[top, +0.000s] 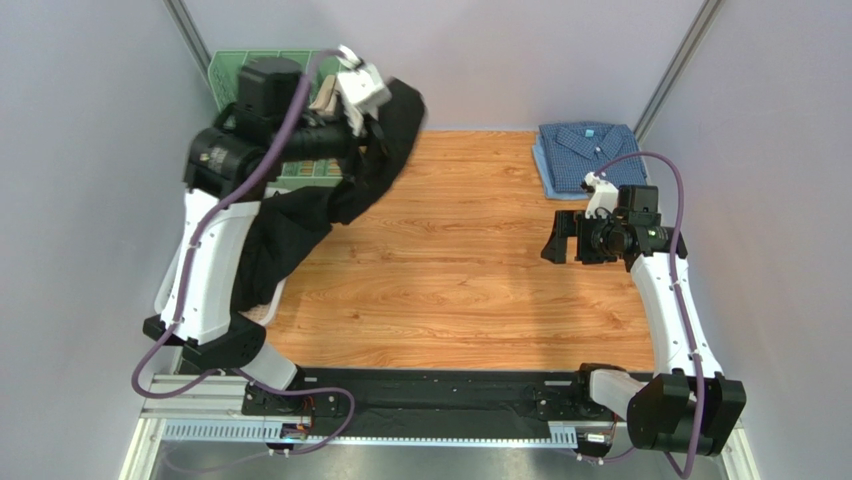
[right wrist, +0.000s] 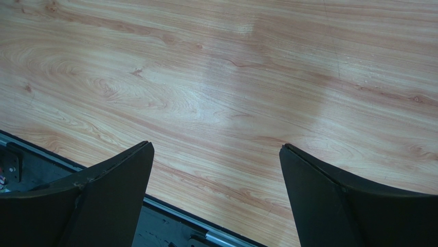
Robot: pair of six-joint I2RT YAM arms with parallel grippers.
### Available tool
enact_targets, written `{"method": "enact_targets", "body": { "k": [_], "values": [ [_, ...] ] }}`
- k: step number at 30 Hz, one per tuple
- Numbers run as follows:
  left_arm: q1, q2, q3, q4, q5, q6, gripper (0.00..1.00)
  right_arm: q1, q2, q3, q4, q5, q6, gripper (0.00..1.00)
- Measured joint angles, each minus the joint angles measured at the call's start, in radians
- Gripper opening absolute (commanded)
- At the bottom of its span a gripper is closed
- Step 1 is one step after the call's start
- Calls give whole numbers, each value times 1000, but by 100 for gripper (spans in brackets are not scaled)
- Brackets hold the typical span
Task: Fold and stack the long sleeve shirts
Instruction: Move the shirt to the center of the board
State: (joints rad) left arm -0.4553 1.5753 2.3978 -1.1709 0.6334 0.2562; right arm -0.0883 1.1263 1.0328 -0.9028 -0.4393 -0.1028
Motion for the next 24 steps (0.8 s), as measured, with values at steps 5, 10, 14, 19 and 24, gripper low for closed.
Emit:
{"method": "enact_targets", "body": {
  "k": [5, 10, 14, 19, 24],
  "values": [
    [37, -43, -430, 8, 33, 51, 99, 0, 4, 15, -15, -2, -4, 100],
    [492, -50, -708, 28, 8, 145, 99, 0, 3, 16, -24, -10, -8, 100],
    [803, -89, -894, 47, -82, 279, 99, 0, 3, 16, -29, -25, -8, 100],
    [940, -18, -980, 83, -200, 401, 99, 0, 13, 16, -34, -38, -11, 100],
    [946, 126, -1043, 204, -305, 435, 99, 0, 14, 16, -42, -41, -18, 100]
  ]
}}
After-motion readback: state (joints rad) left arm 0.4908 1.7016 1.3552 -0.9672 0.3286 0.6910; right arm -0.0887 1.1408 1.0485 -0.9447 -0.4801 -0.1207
